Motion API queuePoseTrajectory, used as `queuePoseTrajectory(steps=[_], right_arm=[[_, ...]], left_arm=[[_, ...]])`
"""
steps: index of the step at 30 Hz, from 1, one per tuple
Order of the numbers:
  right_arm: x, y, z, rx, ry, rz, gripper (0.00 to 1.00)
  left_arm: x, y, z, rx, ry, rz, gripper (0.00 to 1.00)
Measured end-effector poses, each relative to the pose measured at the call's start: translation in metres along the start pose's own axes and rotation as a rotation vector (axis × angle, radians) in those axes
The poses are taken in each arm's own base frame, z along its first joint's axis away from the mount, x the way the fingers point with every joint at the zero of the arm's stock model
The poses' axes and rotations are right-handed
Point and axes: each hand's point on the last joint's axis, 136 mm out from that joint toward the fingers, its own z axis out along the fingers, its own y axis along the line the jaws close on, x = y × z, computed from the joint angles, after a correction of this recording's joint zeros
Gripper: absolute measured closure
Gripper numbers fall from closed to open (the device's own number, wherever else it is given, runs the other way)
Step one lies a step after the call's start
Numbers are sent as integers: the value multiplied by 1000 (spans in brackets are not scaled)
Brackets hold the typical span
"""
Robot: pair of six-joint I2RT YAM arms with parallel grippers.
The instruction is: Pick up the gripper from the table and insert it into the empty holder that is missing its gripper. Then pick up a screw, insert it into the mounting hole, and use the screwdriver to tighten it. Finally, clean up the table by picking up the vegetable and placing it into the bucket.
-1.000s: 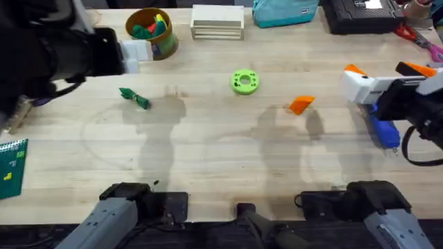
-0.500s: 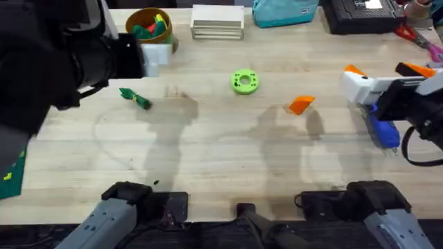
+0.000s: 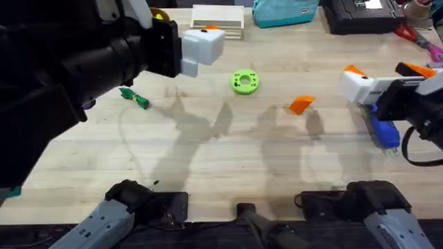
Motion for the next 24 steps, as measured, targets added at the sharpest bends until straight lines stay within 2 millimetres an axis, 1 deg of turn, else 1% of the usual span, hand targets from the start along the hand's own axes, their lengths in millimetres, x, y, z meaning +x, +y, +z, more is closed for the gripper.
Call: queuePoseTrajectory(steps=[4, 7, 8, 10, 11, 13, 14, 20, 22, 23, 24], right_arm=[[0, 0, 0, 0, 0, 0, 10], [0, 0, 0, 0, 0, 0, 10], [0, 0, 0, 0, 0, 0, 10], [0, 0, 0, 0, 0, 0, 11], [0, 0, 0, 0, 0, 0, 11], [0, 0, 0, 0, 0, 0, 11], [0, 0, 0, 0, 0, 0, 11], [0, 0, 0, 0, 0, 0, 10], [0, 0, 0, 0, 0, 0, 10], [0, 0, 0, 0, 0, 0, 10], [0, 0, 0, 0, 0, 0, 10]], left_arm=[[0, 0, 0, -3, 1, -1, 15], [-5, 1, 0, -4, -20, 9, 15], [-14, -1, -1, 3, -72, 20, 15], [-12, -2, -4, 14, -110, 32, 15], [2, -3, -13, 37, -183, 44, 15], [15, -4, -20, 52, -235, 51, 16], [35, -5, -28, 77, -319, 55, 15], [78, -3, -28, 106, -409, 59, 15], [88, -2, -27, 109, -430, 59, 14], [99, -2, -26, 113, -457, 57, 14], [100, -1, -26, 115, -469, 57, 14]])
